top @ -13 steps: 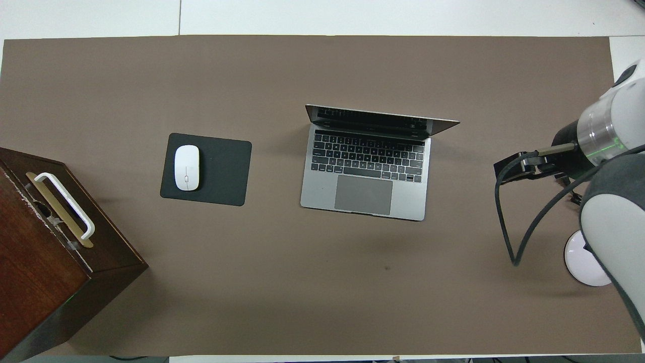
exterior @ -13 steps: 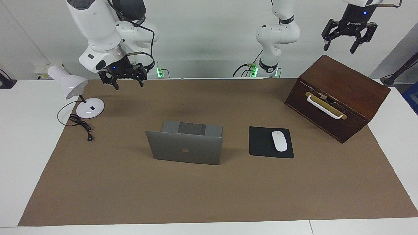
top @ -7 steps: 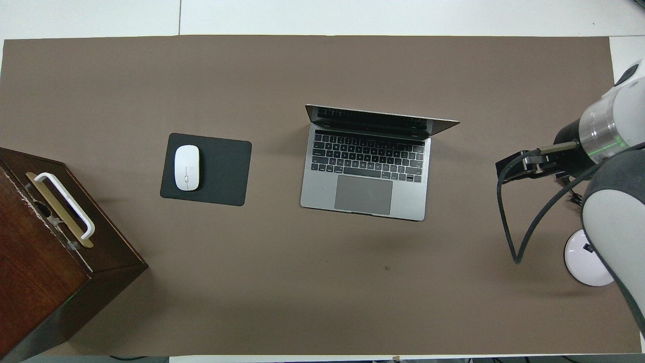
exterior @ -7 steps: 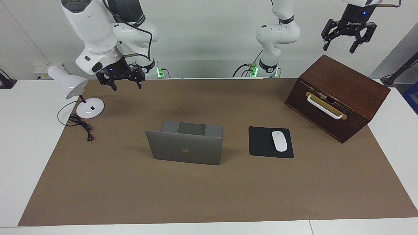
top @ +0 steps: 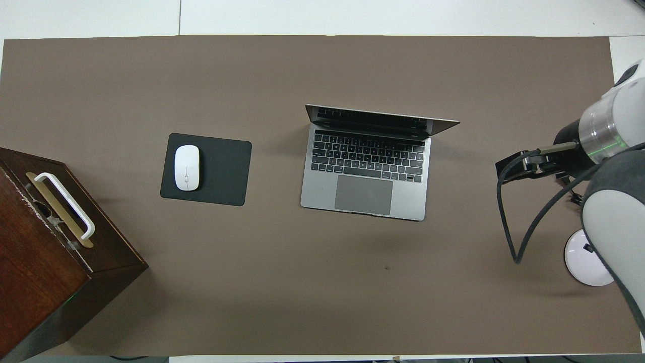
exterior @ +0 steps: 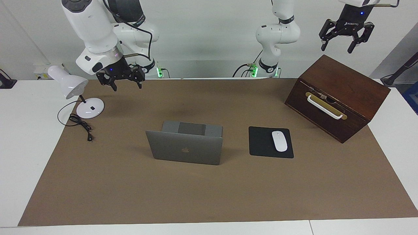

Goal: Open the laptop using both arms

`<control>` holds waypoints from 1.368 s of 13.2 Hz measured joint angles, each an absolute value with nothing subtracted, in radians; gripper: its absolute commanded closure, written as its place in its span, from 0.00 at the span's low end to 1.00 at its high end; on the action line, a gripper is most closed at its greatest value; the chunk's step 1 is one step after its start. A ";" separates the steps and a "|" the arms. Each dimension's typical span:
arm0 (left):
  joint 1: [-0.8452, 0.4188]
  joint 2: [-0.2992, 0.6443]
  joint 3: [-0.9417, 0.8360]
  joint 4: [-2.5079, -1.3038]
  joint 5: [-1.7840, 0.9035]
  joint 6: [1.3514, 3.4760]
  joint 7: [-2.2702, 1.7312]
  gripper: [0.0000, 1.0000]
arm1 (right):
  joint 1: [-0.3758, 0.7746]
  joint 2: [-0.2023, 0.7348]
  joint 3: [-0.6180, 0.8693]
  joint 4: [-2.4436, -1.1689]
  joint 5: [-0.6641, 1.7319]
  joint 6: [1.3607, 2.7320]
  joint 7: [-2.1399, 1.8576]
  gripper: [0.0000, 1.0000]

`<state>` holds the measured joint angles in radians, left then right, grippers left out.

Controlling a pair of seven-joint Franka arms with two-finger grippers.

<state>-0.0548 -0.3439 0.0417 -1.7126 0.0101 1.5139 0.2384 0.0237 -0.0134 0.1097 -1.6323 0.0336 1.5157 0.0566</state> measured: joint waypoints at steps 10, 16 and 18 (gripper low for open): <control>-0.055 -0.344 0.033 -1.713 0.010 1.514 0.228 0.00 | 0.024 -0.013 0.109 -1.632 0.034 1.516 0.057 0.00; -0.055 -0.342 0.027 -1.713 0.010 1.514 0.225 0.00 | 0.024 -0.013 0.111 -1.633 0.034 1.515 0.057 0.00; -0.055 -0.340 0.027 -1.713 0.010 1.514 0.217 0.00 | 0.024 -0.013 0.110 -1.633 0.034 1.515 0.057 0.00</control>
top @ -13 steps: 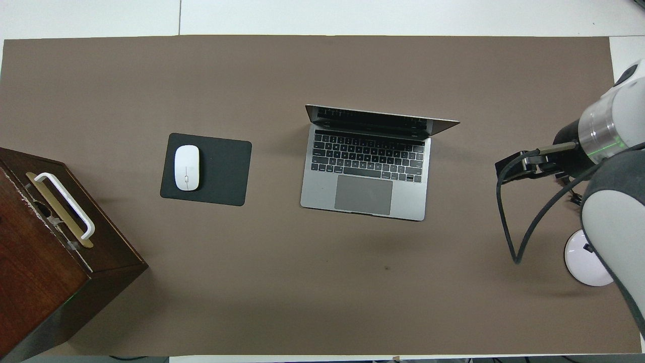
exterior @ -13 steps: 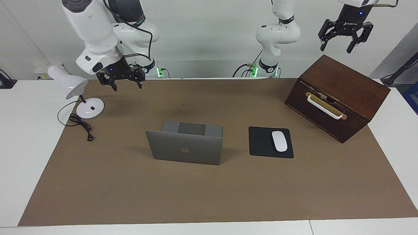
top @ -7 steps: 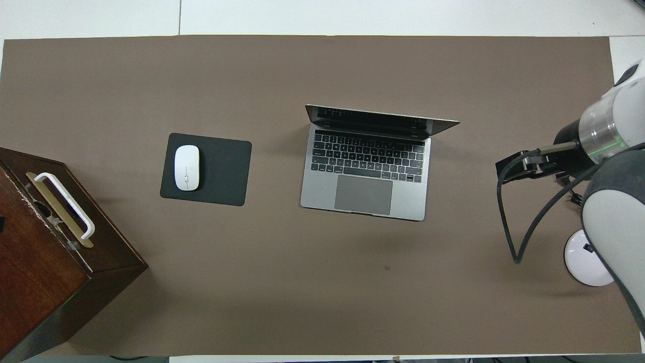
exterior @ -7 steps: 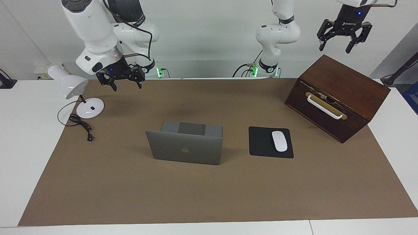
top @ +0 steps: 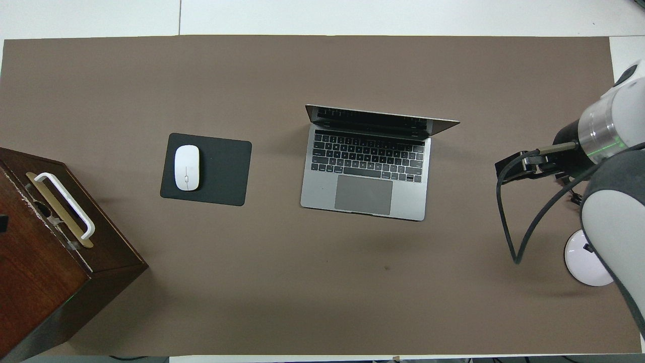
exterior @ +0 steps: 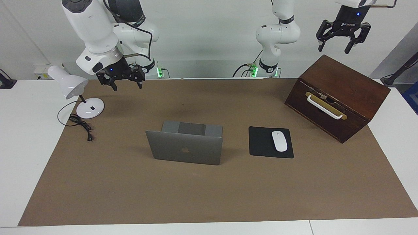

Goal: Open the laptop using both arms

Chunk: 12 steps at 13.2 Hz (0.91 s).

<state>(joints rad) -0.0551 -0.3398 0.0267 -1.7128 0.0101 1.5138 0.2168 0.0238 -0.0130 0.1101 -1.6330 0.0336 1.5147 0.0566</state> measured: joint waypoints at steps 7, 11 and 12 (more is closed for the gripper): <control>-0.056 -0.295 0.026 -1.715 0.010 1.514 0.102 0.00 | 0.023 -0.011 0.097 -1.633 0.034 1.515 0.057 0.00; -0.069 -0.235 0.027 -1.715 0.009 1.519 0.009 0.00 | 0.023 -0.010 0.078 -1.633 0.034 1.515 0.057 0.00; -0.073 -0.218 0.028 -1.715 0.008 1.526 -0.007 0.00 | 0.023 -0.010 0.078 -1.633 0.034 1.515 0.057 0.00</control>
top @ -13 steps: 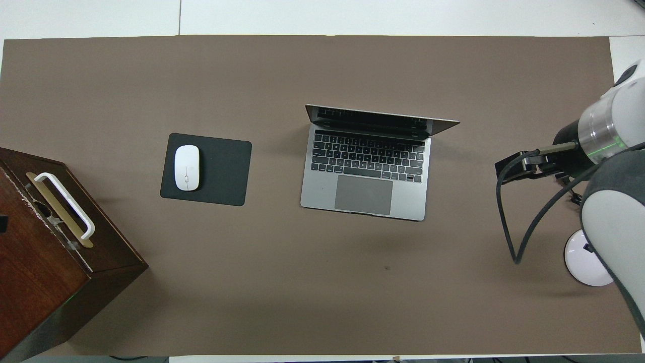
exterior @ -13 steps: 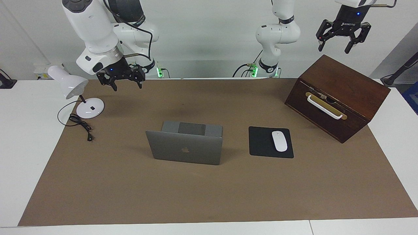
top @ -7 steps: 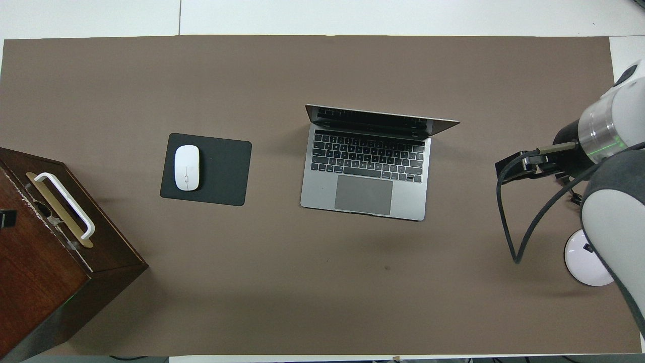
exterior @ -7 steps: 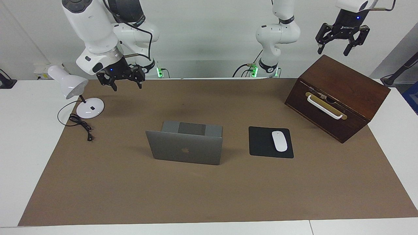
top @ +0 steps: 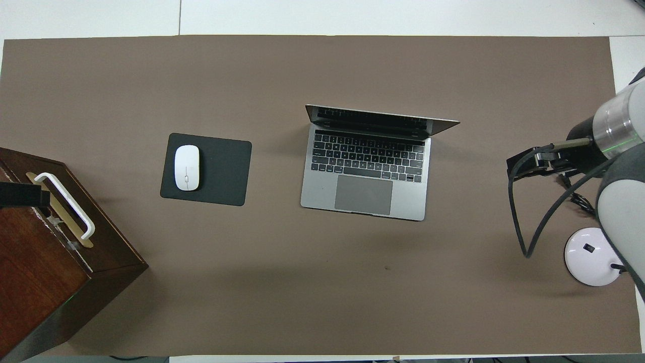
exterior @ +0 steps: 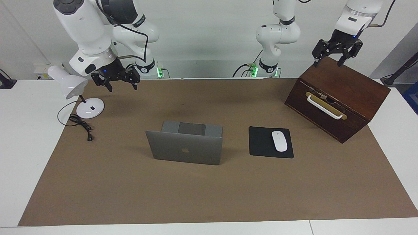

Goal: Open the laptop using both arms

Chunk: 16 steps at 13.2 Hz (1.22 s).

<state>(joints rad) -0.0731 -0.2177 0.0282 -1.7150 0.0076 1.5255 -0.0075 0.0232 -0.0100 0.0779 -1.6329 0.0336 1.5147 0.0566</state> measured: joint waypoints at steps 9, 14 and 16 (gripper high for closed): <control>-0.102 -0.191 0.054 -1.715 0.005 1.532 -0.066 0.00 | 0.023 -0.010 0.078 -1.632 0.034 1.515 0.057 0.00; -0.102 -0.154 0.057 -1.716 0.005 1.530 -0.086 0.00 | 0.023 -0.010 0.078 -1.632 0.034 1.515 0.057 0.00; -0.102 -0.146 0.053 -1.716 0.005 1.530 -0.120 0.00 | 0.023 -0.010 0.078 -1.632 0.034 1.515 0.057 0.00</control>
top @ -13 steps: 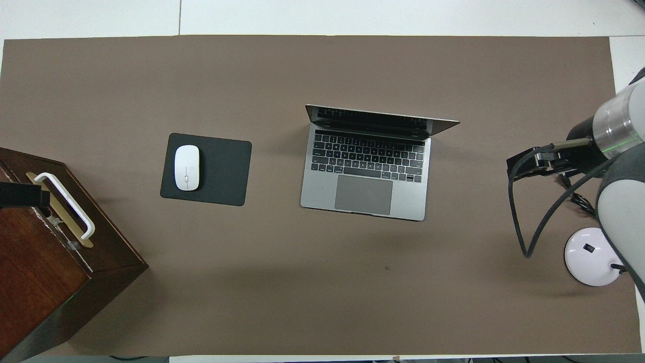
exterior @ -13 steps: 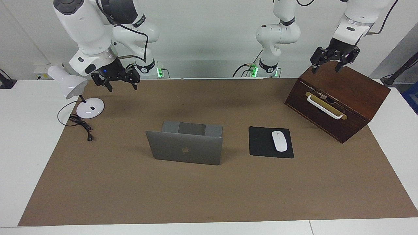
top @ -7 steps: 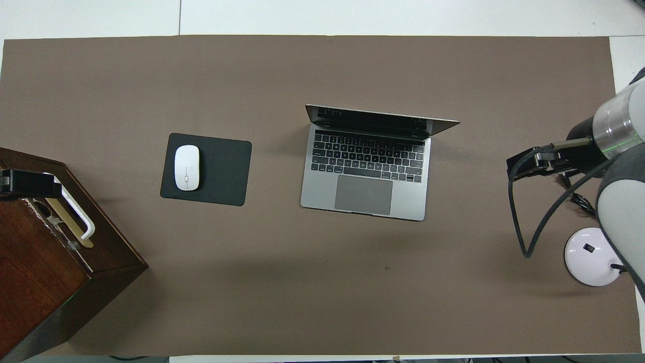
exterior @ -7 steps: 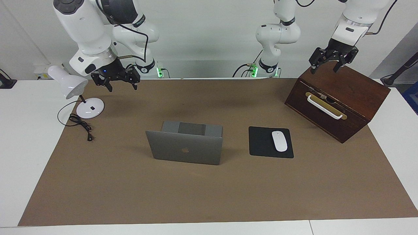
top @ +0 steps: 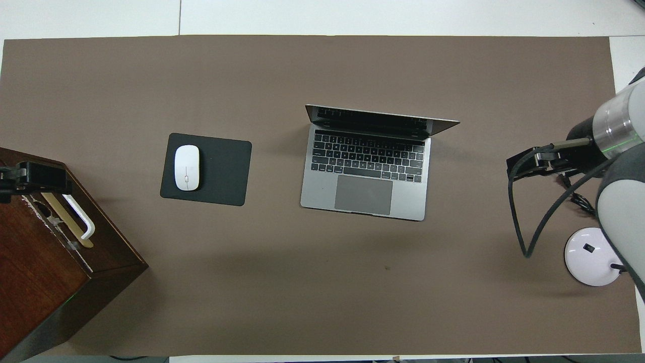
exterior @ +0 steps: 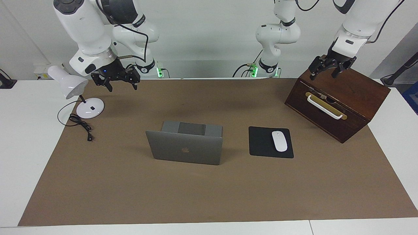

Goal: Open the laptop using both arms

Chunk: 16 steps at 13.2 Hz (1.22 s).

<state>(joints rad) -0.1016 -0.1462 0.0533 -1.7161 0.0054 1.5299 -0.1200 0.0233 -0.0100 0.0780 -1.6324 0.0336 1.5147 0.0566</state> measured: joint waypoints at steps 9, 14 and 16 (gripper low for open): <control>-0.033 -0.145 0.003 -1.715 0.005 1.530 -0.088 0.00 | 0.023 -0.010 0.078 -1.632 0.034 1.515 0.057 0.00; -0.025 -0.146 0.002 -1.715 0.005 1.530 -0.054 0.00 | 0.023 -0.010 0.079 -1.632 0.034 1.515 0.057 0.00; -0.022 -0.146 0.001 -1.715 0.005 1.530 -0.050 0.00 | 0.024 -0.010 0.079 -1.632 0.034 1.515 0.057 0.00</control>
<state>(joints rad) -0.0216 -0.1458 0.0012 -1.7145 0.0055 1.5304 -0.0500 0.0236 -0.0100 0.0791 -1.6322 0.0336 1.5148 0.0566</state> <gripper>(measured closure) 0.000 0.000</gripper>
